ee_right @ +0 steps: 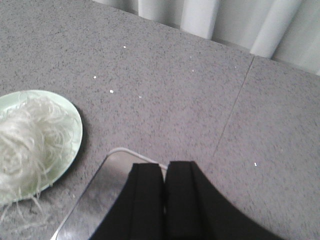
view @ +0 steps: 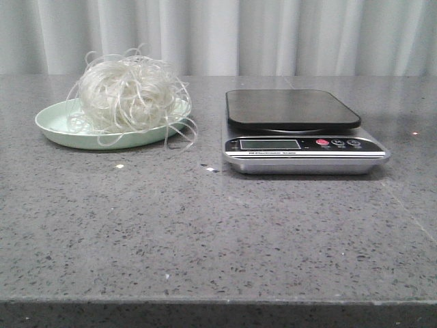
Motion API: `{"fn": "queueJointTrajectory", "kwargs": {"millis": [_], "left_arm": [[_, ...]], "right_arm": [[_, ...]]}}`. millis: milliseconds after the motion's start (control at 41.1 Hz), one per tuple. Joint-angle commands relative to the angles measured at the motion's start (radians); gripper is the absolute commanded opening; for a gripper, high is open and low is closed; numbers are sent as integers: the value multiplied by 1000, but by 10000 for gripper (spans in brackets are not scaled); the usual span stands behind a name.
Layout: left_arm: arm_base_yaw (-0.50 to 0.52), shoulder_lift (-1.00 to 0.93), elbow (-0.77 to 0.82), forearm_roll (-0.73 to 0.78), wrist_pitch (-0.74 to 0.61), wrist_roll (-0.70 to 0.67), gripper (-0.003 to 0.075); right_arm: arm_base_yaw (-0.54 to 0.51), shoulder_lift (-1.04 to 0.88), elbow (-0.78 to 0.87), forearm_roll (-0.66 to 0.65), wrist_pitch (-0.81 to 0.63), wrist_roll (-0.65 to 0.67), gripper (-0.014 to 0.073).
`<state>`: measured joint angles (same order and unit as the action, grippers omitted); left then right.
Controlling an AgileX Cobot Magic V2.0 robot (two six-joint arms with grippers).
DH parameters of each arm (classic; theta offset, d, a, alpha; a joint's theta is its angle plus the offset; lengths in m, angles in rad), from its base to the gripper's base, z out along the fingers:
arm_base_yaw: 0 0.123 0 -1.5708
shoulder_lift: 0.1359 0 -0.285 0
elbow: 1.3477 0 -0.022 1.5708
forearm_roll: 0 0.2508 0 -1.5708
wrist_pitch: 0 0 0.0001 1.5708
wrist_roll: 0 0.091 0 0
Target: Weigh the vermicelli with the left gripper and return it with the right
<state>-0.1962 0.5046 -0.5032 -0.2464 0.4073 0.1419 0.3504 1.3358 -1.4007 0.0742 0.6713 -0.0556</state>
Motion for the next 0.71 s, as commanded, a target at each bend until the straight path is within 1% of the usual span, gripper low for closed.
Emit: {"fn": "queueJointTrajectory", "kwargs": {"millis": [0,219,438,584,681], "left_arm": [[0,4,-25,-15,-74,-11,137],[0,4,-25,-15,-74,-11,137],[0,4,-25,-15,-74,-11,137],[0,4,-25,-15,-74,-11,137],[0,4,-25,-15,-74,-11,137]], "right_arm": [[-9,-147,129,-12,-169,-4,151],[-9,-390,475,-12,-330,-4,151],[-9,-630,775,-12,-503,-4,151],[-9,-771,932,-12,-606,-4,151],[-9,-835,1018,-12,-640,-4,151]]}}
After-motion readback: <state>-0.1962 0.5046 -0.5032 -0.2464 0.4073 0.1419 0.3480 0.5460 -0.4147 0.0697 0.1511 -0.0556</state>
